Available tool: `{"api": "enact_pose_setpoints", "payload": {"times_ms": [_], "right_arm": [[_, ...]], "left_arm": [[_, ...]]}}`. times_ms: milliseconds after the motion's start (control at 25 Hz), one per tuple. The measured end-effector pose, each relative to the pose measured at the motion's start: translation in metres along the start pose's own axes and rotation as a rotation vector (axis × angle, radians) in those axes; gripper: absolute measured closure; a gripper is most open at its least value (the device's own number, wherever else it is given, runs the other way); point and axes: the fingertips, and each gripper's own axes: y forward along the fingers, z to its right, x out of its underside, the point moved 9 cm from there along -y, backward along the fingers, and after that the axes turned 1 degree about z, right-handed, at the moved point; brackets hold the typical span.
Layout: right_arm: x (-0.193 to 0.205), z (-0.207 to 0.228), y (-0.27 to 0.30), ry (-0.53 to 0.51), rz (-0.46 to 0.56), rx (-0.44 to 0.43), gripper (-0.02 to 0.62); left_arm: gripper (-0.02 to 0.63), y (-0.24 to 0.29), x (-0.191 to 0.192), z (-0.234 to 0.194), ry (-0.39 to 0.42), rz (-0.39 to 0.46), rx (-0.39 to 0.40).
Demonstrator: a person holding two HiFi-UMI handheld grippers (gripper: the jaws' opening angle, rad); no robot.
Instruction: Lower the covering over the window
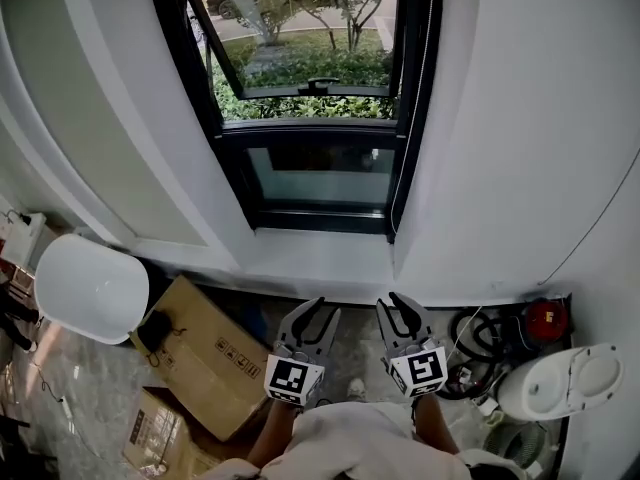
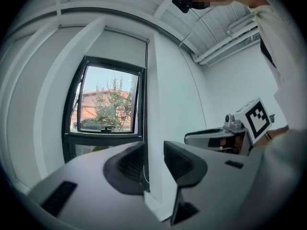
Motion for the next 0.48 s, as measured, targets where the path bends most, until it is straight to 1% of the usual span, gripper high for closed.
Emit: {"api": "enact_pose_setpoints", "payload": {"times_ms": [280,480], "right_arm": [[0.001,0.038,0.019,0.013,-0.002,-0.01,0.517],[0.006,0.053,0.034,0.035,0.001,-0.01,0.517]], "left_arm": [[0.482,0.041,0.0,-0.003,0.003,-0.007,-0.008],[0.482,0.06,0.002,-0.008,0.008,-0.026,0.0]]}}
